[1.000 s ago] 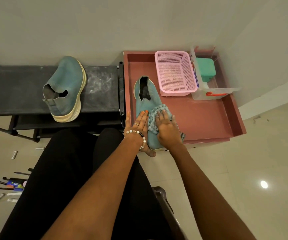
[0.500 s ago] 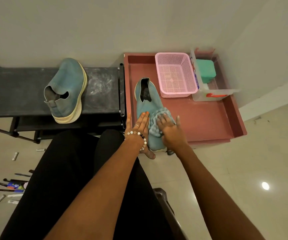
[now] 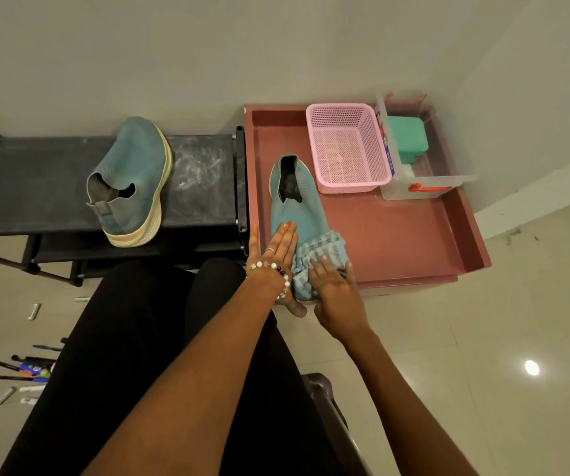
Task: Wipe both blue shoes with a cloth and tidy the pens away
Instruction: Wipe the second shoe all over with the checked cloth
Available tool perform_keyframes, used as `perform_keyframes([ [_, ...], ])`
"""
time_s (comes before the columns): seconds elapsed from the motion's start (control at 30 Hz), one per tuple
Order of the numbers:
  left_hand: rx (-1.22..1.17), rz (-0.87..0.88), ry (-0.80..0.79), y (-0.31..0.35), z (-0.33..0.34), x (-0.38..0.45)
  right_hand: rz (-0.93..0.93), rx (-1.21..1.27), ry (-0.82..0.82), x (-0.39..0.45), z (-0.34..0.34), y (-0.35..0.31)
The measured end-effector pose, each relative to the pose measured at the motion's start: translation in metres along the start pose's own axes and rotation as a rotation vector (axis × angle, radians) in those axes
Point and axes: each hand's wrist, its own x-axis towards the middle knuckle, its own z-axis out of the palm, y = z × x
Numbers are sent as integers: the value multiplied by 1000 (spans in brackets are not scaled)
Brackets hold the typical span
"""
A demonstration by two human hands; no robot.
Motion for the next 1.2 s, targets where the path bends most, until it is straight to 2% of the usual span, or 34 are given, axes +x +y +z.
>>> perform_keyframes([
  [0.13,-38,17,-7,-1,-1,0,60,-115,-46,44,-21,12],
  [0.27,-69,29,-8,-2,2,3,72,-129,-63,66,-18,13],
  [0.53,-18,9,-12,0,2,3,40,261,86,2,16,-2],
  [0.63,1,0,-13,0,1,2,5,130,37,-2,6,0],
  [0.77,26,14,-42,0,-1,0,-4,-122,-51,45,-15,13],
  [0.87,29,26,-53,-1,-1,1,32,-161,-86,73,-16,14],
  [0.97,22,28,-68,-1,-3,2,51,-19,-22,65,-7,5],
  [1.13,36,12,-62,0,-2,1,39,234,73,7,11,-4],
  [1.2,41,-4,-30,0,1,2,45,240,65,-11,14,-7],
])
